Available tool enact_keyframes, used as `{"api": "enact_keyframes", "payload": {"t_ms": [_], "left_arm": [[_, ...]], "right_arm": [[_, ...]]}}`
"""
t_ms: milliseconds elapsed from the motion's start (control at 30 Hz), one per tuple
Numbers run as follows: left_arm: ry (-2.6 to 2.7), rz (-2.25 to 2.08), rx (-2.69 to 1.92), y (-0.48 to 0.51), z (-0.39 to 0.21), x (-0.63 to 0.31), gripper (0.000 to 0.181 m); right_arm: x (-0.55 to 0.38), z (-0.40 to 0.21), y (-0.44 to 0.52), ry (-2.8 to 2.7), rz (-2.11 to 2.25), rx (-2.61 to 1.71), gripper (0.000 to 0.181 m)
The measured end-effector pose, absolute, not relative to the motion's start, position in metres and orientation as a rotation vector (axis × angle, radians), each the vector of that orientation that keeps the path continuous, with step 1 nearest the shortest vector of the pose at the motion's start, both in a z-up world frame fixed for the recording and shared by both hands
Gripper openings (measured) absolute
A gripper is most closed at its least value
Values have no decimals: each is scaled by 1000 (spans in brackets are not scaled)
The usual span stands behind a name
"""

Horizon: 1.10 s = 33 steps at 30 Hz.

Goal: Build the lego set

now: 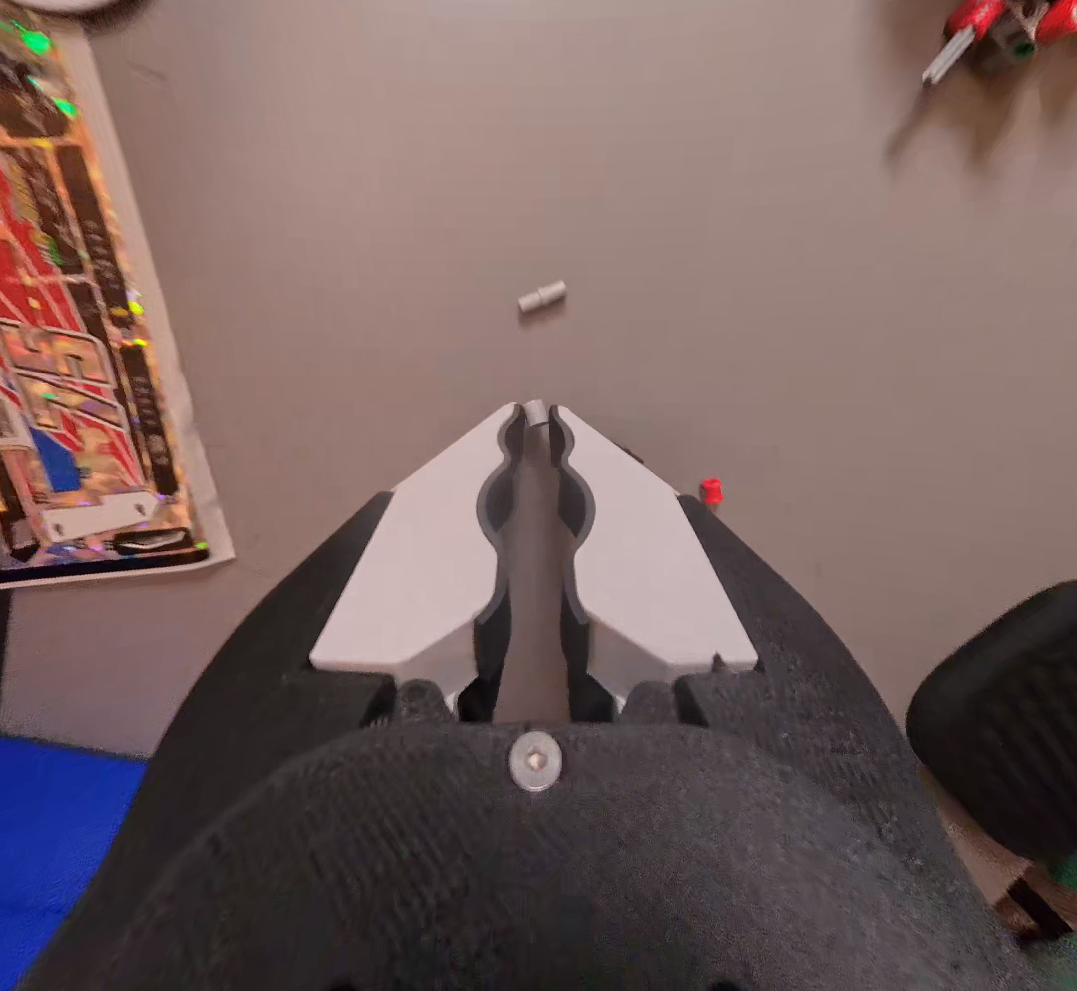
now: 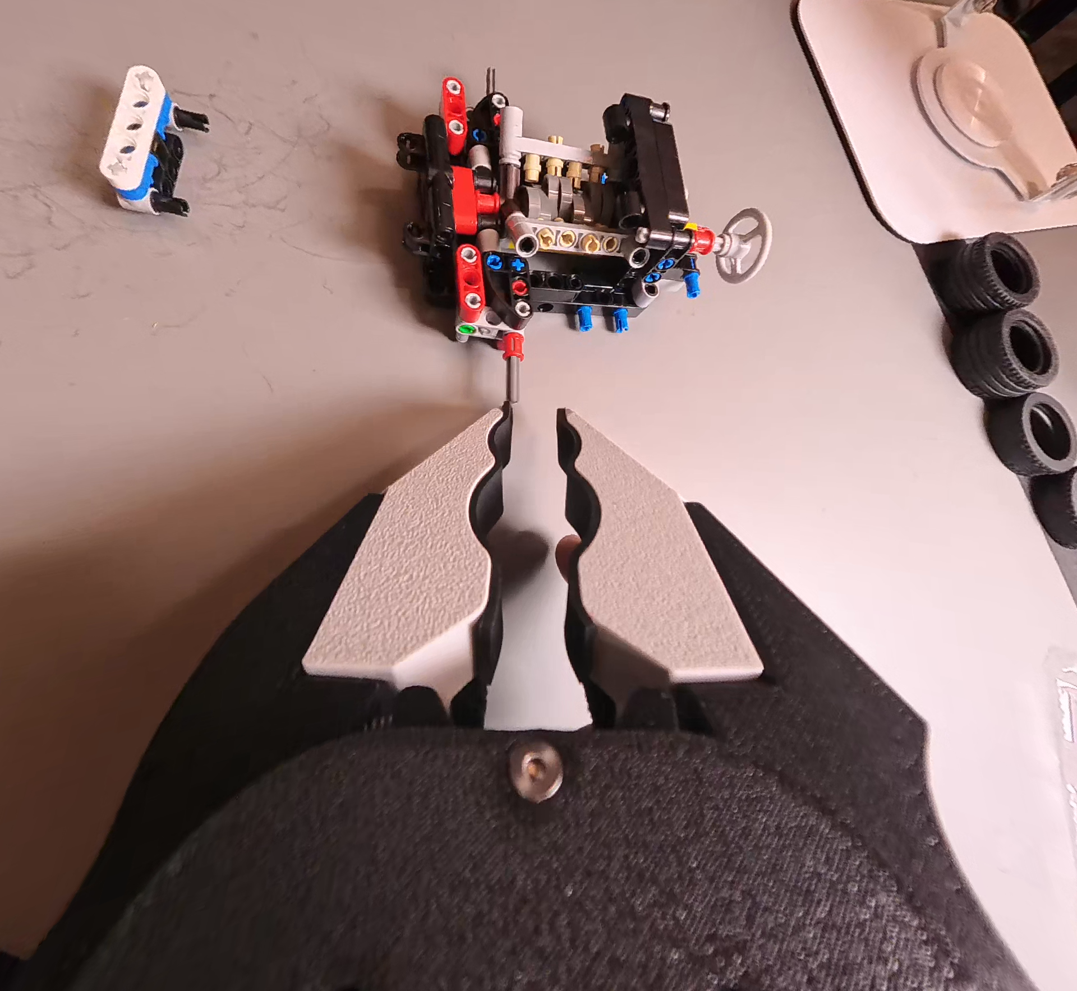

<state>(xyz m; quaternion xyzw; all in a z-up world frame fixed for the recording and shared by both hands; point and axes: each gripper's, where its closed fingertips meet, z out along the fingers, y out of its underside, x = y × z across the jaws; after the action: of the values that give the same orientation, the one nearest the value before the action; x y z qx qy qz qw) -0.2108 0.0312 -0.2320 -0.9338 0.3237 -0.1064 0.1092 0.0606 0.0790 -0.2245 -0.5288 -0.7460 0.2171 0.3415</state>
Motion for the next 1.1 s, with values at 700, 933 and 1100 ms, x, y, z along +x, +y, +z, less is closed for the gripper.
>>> {"api": "enact_keyframes", "payload": {"t_ms": [700,933,1100], "left_arm": [[1171,-562,-2245,-65,-208,-52,32],[1159,-581,-2094,-61,-227,13,32],[1192,-512,-2065,-52,-232,21,15]], "right_arm": [[66,-197,53,-1883,721,-1303,20],[50,-200,-41,-2071,923,-1100,20],[35,-214,-51,-2076,843,-1098,20]]}}
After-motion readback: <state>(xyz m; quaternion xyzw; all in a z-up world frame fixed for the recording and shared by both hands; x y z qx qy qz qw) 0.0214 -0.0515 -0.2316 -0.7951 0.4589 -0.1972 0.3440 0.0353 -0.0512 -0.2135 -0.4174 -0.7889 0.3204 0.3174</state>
